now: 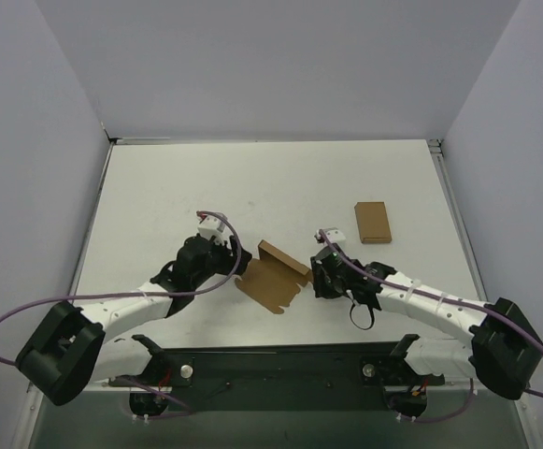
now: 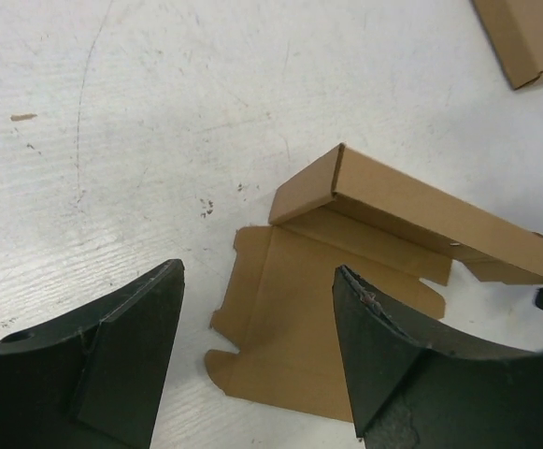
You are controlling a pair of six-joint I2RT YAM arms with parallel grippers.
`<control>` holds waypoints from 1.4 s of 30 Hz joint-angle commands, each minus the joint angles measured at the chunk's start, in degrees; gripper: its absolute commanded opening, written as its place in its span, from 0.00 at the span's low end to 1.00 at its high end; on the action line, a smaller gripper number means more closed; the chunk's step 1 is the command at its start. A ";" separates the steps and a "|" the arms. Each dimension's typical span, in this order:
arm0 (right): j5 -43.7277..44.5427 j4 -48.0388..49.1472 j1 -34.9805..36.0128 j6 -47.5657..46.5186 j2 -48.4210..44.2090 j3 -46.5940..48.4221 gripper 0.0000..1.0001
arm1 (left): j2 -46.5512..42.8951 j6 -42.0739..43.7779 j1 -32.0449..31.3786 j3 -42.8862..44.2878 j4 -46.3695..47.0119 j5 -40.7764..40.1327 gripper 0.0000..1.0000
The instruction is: Fold the paper box
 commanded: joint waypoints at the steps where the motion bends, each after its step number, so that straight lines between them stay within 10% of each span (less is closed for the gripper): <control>1: 3.82 4.13 -1.60 -5.16 4.64 2.17 0.28 | -6.41 -2.26 1.35 -0.83 -3.40 3.09 0.74; 14: 5.23 12.58 -7.14 -14.93 12.30 7.53 0.30 | -18.29 -3.49 1.88 -3.21 -12.02 2.38 0.75; 24: 4.35 0.81 -7.41 -5.20 -4.82 3.40 0.65 | -9.96 -4.10 2.23 4.52 -9.83 3.88 0.75; 42: -11.55 -0.52 -8.37 11.09 3.58 16.76 0.56 | 6.14 -6.83 5.57 12.18 -4.11 10.21 0.71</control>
